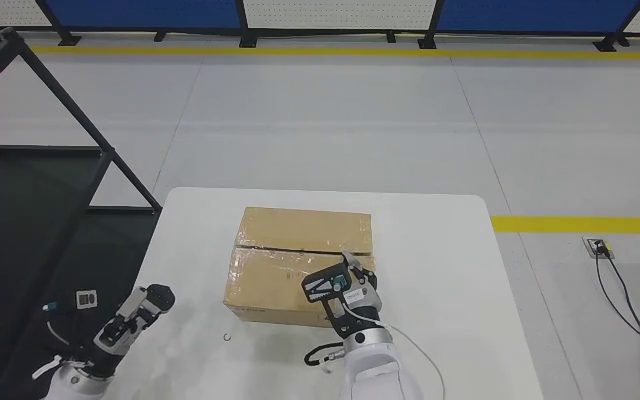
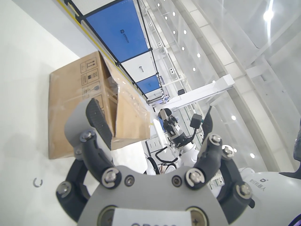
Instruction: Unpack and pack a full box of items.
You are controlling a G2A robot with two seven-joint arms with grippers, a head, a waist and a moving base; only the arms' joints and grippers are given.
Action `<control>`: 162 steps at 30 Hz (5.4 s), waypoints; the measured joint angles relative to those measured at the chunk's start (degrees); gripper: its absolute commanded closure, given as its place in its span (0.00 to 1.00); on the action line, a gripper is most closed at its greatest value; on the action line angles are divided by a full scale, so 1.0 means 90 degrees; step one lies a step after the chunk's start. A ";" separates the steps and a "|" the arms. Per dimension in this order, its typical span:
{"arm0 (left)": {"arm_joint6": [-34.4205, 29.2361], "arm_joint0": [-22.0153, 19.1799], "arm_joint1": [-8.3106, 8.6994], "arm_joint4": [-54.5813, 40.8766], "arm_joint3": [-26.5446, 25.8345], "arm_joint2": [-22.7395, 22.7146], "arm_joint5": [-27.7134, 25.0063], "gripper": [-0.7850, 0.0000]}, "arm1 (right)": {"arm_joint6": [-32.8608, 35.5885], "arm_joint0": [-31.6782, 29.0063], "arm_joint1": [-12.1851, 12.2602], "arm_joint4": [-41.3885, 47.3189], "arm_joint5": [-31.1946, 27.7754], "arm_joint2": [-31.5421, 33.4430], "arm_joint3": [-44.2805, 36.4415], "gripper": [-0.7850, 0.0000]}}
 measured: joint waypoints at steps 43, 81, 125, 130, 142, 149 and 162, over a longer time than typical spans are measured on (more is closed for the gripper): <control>-0.0260 0.0010 0.0094 0.0074 0.0175 0.0077 0.0192 0.00 | -0.1439 0.1327 -0.0536 0.0356 0.0111 -0.0647 0.1297 1.00; 0.0370 0.0243 0.0070 -0.0012 -0.0334 0.0317 0.0490 0.00 | -0.3925 0.2494 -0.1230 0.0539 0.0714 -0.1392 0.2674 1.00; 0.0849 -0.0301 0.0034 -0.0731 -0.0718 0.0570 0.1773 0.00 | -0.6109 0.2783 -0.1595 0.0725 0.0690 -0.1159 0.3481 1.00; 0.0860 -0.0301 0.0034 -0.0725 -0.0716 0.0574 0.1782 0.00 | -0.6105 0.2774 -0.1596 0.0720 0.0697 -0.1157 0.3479 1.00; 0.1018 -0.0491 0.0009 -0.1320 -0.0826 0.0630 0.2164 1.00 | -0.6106 0.2775 -0.1595 0.0721 0.0697 -0.1157 0.3479 1.00; 0.1400 -0.0724 0.0002 -0.1396 -0.0605 0.0606 0.2453 1.00 | -0.6106 0.2775 -0.1595 0.0721 0.0697 -0.1157 0.3479 1.00; 0.1176 -0.0772 0.0041 -0.0689 -0.0691 0.0696 0.2543 1.00 | -0.6106 0.2774 -0.1595 0.0721 0.0697 -0.1157 0.3479 1.00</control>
